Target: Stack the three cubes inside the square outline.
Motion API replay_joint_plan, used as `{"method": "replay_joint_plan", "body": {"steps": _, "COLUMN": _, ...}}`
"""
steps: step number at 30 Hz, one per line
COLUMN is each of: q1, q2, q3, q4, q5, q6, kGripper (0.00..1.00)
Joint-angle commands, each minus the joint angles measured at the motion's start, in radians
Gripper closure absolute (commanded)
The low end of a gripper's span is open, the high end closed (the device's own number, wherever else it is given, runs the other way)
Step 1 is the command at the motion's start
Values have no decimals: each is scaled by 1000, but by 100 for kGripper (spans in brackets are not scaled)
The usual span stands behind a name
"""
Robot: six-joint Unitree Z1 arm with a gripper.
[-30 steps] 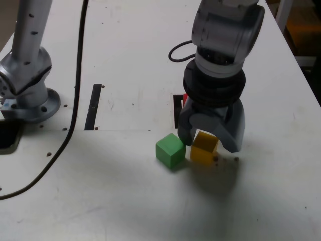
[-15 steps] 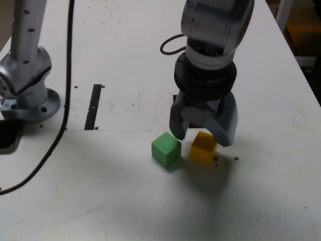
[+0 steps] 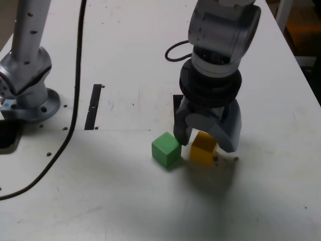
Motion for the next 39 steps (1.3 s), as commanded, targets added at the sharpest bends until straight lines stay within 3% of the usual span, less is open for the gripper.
{"method": "replay_joint_plan", "body": {"steps": 1, "q1": -1, "q2": 13, "q3": -4, "q4": -2, "q5": -2, "q6": 2, "kGripper": 26}}
{"method": "replay_joint_plan", "body": {"steps": 17, "q1": -1, "q2": 73, "q3": -15, "q4": -17, "q5": -36, "q6": 26, "kGripper": 27}}
{"method": "replay_joint_plan", "body": {"steps": 21, "q1": -1, "q2": 76, "q3": -16, "q4": -18, "q5": -45, "q6": 29, "kGripper": 36}}
{"method": "replay_joint_plan", "body": {"steps": 25, "q1": -1, "q2": 74, "q3": -16, "q4": -25, "q5": -52, "q6": 29, "kGripper": 67}}
{"method": "replay_joint_plan", "body": {"steps": 27, "q1": -1, "q2": 71, "q3": -14, "q4": -27, "q5": -57, "q6": 27, "kGripper": 76}}
{"method": "replay_joint_plan", "body": {"steps": 34, "q1": -2, "q2": 55, "q3": -10, "q4": -19, "q5": -70, "q6": 18, "kGripper": 79}}
{"method": "replay_joint_plan", "body": {"steps": 39, "q1": -10, "q2": 3, "q3": -6, "q4": 15, "q5": -53, "q6": -14, "kGripper": 80}}
